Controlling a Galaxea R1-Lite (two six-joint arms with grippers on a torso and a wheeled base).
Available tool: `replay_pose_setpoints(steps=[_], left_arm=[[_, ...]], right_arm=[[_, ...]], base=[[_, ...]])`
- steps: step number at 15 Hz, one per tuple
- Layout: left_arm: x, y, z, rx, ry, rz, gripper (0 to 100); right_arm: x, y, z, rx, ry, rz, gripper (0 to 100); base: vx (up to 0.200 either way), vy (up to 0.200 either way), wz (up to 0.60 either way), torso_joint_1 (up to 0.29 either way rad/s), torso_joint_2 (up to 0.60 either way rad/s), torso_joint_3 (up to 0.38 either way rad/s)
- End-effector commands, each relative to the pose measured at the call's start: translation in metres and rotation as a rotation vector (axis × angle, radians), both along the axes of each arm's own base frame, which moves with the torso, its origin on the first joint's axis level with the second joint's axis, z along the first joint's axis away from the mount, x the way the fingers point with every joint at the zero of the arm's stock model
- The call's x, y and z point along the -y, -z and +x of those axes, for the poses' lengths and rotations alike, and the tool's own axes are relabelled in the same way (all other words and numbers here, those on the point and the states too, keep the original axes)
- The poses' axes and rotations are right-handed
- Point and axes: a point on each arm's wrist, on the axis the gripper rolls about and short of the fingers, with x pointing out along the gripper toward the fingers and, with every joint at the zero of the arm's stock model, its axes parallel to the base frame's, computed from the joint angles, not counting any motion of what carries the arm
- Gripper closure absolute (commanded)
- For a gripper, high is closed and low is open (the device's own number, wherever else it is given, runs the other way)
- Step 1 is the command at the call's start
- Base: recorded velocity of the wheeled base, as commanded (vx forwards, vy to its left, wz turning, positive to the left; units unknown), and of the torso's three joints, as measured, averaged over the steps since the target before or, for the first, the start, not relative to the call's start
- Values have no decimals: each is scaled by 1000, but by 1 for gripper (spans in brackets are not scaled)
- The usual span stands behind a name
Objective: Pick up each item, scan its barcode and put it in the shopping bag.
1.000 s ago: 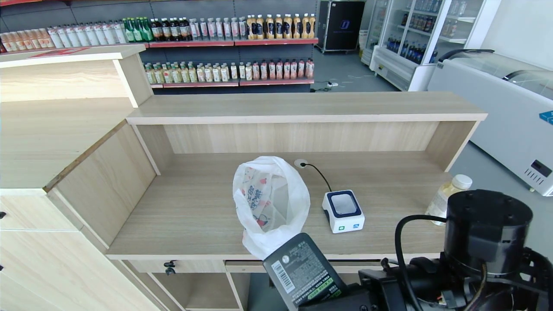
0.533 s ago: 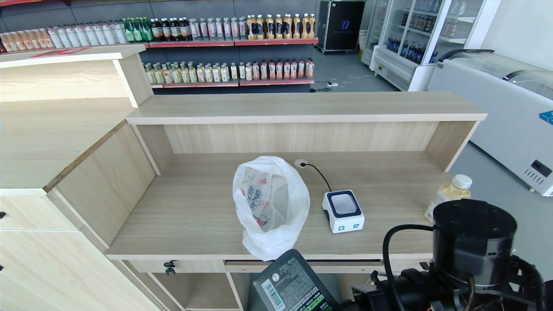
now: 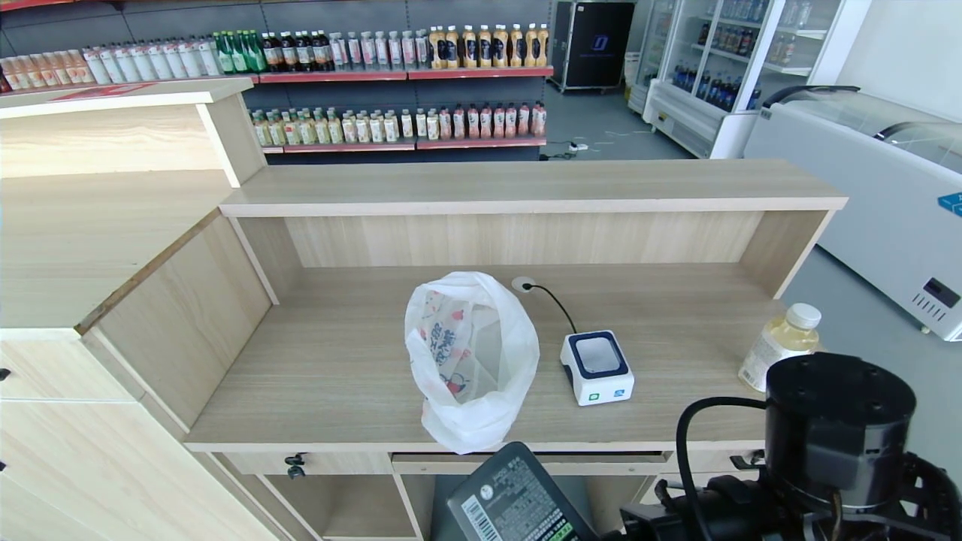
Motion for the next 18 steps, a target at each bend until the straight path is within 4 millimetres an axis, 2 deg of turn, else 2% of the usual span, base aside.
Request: replay_pose_setpoints(steps=[1, 4, 5, 6, 7, 8, 9, 10, 12, 15, 17, 18], left_arm=[[0, 0, 0, 1, 0, 0, 0], [0, 0, 0, 1, 0, 0, 0], [0, 0, 0, 1, 0, 0, 0], [0, 0, 0, 1, 0, -1, 0], [0, 0, 0, 1, 0, 0, 0], [0, 0, 0, 1, 0, -1, 0], [0, 0, 0, -1, 0, 0, 0], [0, 0, 0, 1, 0, -1, 0], [0, 0, 0, -1, 0, -1, 0], [0, 0, 0, 1, 0, -1, 0], [0, 0, 0, 1, 0, 0, 0], [0, 0, 0, 1, 0, 0, 0]], right_arm=[[0, 0, 0, -1, -1, 0, 100], [11, -10, 12, -160, 142, 24, 100], [11, -10, 12, -160, 142, 24, 100], [69, -41, 34, -465, 645, 230, 100], [101, -53, 35, -565, 892, 394, 100], [120, -57, 35, -624, 1041, 498, 100], [152, -56, 37, -744, 1262, 642, 100], [175, -52, 37, -816, 1381, 700, 100], [193, -51, 29, -923, 1427, 773, 100], [210, -50, 28, -1086, 1450, 938, 100], [212, -48, 29, -1139, 1454, 977, 100], [212, -45, 29, -1242, 1444, 1025, 100]], base=[[0, 0, 0, 0, 0, 0], [0, 0, 0, 0, 0, 0], [0, 0, 0, 0, 0, 0], [0, 0, 0, 0, 0, 0], [0, 0, 0, 0, 0, 0], [0, 0, 0, 0, 0, 0], [0, 0, 0, 0, 0, 0], [0, 0, 0, 0, 0, 0], [0, 0, 0, 0, 0, 0], [0, 0, 0, 0, 0, 0], [0, 0, 300, 4, -1, 1], [0, 0, 600, -2, 2, 2]])
